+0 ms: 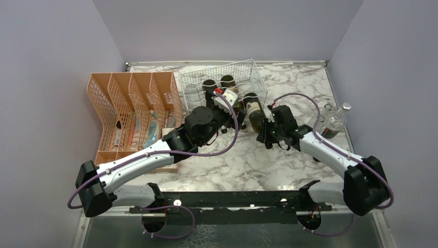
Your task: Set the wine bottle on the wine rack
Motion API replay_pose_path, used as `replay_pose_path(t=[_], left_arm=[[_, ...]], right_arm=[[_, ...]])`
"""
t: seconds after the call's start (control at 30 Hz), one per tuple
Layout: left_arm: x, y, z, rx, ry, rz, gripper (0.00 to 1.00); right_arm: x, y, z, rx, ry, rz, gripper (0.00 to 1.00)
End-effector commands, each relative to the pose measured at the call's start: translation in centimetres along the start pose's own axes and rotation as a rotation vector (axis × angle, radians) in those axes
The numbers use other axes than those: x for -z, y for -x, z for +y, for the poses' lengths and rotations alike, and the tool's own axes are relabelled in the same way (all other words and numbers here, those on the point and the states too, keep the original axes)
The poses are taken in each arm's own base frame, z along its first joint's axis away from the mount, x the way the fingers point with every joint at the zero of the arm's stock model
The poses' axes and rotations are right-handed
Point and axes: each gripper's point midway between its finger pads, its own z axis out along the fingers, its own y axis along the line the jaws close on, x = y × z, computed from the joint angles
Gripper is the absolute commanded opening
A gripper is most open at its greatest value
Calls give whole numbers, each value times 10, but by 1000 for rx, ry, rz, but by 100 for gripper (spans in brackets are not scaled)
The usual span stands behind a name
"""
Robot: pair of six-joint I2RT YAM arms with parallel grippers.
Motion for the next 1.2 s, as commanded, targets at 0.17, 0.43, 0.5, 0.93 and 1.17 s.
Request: replay_pose_path(t=[0.17,0.43,0.5,0.93,1.17], left_arm=[[8,24,3,41,-1,-38,99],[12,27,6,39,9,-30,99],[13,27,7,39,11,-29,99],[14,29,8,31,14,-22,99],[14,26,8,23,14,-8,99]], right_arm=[[-23,120,23,97,31,-426,1],[-57,152,18,155,-36,-461,1],[-64,160,16,172,-52,-456,2],[-100,182,-2,269,-174,-365,25],[-104,180,-8,256,-196,-351,55]])
